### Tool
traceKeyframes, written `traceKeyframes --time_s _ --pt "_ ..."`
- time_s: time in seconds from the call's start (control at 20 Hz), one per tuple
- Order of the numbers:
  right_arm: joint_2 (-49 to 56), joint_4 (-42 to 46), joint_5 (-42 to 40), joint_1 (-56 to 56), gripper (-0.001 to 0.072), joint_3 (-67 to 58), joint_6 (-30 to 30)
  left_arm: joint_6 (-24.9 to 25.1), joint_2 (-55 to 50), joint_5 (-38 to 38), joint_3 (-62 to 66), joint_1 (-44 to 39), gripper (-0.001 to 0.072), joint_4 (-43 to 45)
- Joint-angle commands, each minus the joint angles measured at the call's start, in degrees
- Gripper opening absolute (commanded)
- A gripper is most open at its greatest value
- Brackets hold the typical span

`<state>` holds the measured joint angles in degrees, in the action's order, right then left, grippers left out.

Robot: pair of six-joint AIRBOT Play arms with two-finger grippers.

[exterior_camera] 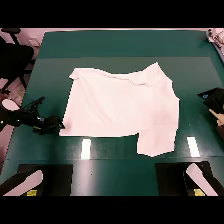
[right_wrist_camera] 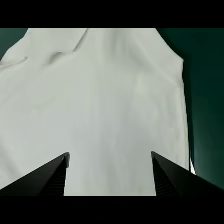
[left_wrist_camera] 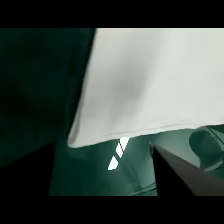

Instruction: Fold the shirts.

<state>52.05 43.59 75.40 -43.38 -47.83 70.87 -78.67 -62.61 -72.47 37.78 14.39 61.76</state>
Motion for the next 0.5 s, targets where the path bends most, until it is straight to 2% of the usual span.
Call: traceKeyframes --time_s 0.0,0.15,0.3,0.35,0.45 --pt "-1.29 -0.02 -1.03 1.46 0.0585 3.45 0.28 -0.31 -0.02 0.63 -3.02 3.56 0.0682 1.66" --pt "0.5 -0.09 -1.07 5.11 0.0585 3.39 0.26 2.73 -0.26 2.47 -5.22 3.56 0.0682 -2.99" --pt "1.05 -0.09 -1.46 7.8 0.0585 3.39 0.26 2.73 -0.24 4.98 -8.02 3.56 0.0681 -4.0" --pt "1.05 -0.15 -1.95 8.61 0.0585 3.39 0.28 3.13 -0.24 5.35 -8.76 3.56 0.066 -3.98" --pt "1.05 -0.11 -2.4 9.9 0.0585 3.39 0.28 3.74 -0.24 6.73 -9.4 3.56 0.0491 -4.42"
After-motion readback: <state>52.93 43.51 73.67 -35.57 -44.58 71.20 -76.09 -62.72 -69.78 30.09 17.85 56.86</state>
